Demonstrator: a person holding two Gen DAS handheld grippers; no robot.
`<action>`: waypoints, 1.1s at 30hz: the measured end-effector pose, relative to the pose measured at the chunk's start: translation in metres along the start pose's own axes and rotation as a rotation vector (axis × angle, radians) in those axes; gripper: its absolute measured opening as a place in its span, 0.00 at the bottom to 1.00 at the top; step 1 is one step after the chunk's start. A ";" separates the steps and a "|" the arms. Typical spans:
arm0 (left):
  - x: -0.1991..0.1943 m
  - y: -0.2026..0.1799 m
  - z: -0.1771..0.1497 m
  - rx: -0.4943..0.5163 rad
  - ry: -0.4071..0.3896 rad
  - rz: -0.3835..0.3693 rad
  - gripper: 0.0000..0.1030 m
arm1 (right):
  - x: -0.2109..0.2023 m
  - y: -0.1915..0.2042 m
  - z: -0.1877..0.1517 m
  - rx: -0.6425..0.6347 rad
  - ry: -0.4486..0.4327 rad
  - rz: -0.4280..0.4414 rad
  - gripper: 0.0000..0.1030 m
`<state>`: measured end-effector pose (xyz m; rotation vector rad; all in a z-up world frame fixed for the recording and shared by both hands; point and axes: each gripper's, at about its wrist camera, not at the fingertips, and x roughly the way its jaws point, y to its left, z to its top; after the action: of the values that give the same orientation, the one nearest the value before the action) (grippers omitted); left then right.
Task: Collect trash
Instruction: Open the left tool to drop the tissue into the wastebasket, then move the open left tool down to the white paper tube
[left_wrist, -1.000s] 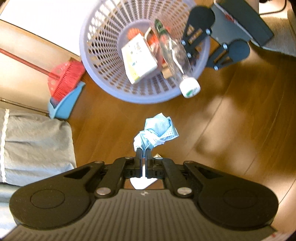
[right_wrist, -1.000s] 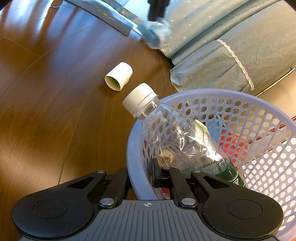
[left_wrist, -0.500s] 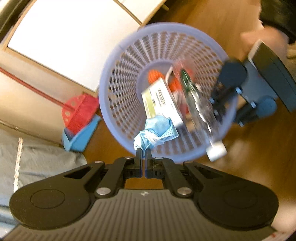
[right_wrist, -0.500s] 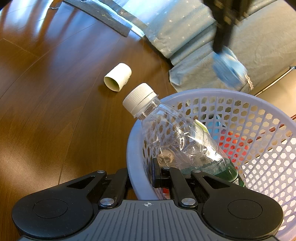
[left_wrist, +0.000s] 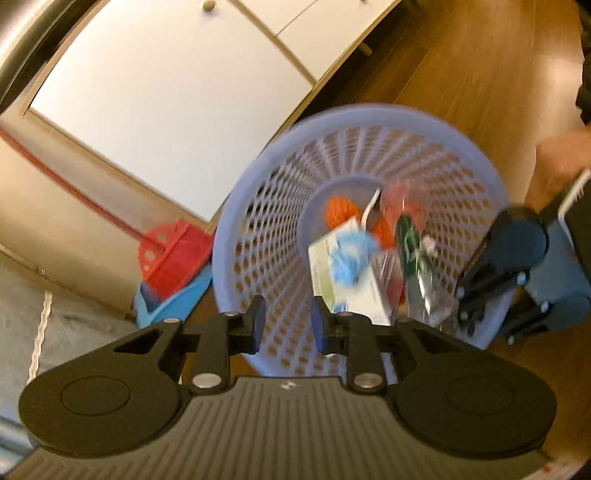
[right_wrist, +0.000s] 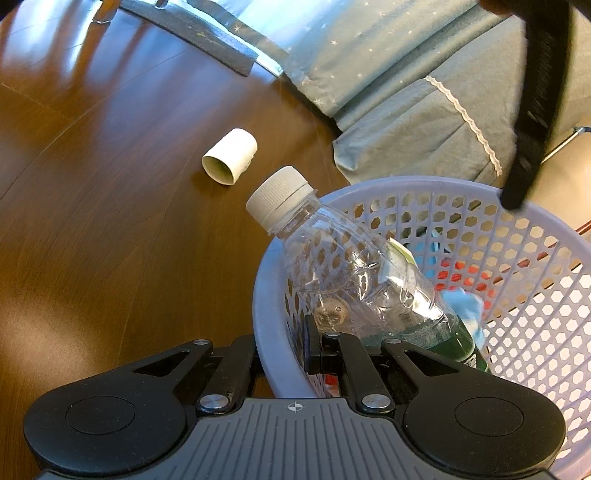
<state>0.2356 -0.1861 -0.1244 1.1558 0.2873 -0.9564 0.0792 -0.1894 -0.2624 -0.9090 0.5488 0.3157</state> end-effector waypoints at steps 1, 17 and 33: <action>-0.001 0.002 -0.006 -0.004 0.013 0.005 0.23 | 0.000 0.000 0.001 0.001 0.000 -0.001 0.03; -0.005 -0.011 -0.092 -0.074 0.196 0.002 0.25 | -0.003 0.001 -0.003 -0.008 0.012 0.001 0.03; -0.007 -0.025 -0.148 -0.144 0.319 -0.014 0.30 | -0.003 0.001 -0.002 -0.004 0.020 -0.002 0.03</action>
<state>0.2517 -0.0561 -0.1976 1.1719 0.6119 -0.7485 0.0755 -0.1908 -0.2628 -0.9170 0.5657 0.3062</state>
